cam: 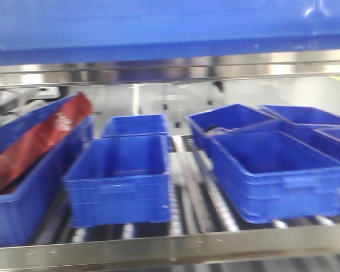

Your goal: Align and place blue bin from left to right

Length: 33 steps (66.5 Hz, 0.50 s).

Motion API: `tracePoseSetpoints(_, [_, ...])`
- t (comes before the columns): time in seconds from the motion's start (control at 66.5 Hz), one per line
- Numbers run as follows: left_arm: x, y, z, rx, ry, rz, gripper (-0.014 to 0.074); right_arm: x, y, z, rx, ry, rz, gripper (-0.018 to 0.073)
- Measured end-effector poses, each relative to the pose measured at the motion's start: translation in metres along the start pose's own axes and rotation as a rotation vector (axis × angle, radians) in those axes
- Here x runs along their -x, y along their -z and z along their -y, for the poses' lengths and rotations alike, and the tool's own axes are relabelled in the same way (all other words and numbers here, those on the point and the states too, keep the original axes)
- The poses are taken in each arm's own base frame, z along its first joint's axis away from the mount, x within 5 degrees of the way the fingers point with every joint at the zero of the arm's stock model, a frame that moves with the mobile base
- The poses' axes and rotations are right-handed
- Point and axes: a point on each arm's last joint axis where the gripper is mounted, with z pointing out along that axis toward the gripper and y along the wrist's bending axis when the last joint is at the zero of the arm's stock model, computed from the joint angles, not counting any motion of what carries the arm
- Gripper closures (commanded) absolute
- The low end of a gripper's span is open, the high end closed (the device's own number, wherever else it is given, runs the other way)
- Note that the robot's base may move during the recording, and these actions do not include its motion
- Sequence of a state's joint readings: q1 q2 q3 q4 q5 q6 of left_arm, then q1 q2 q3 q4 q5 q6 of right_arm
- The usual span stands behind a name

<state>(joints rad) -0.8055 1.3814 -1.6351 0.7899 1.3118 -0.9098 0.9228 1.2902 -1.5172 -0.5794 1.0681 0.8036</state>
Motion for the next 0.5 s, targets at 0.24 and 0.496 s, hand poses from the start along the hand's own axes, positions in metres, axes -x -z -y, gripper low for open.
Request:
tracePoseSetpoints(0.24, [0.0000, 0.0000, 0.0000, 0.000, 0.000, 0.000, 0.0707, 0.0000, 0.0000, 0.0000, 0.000, 0.000, 0.000, 0.0637])
tracePoseSetpoints(0.496, [0.0000, 0.0000, 0.0000, 0.000, 0.000, 0.000, 0.0707, 0.0000, 0.0000, 0.0000, 0.000, 0.000, 0.000, 0.0637])
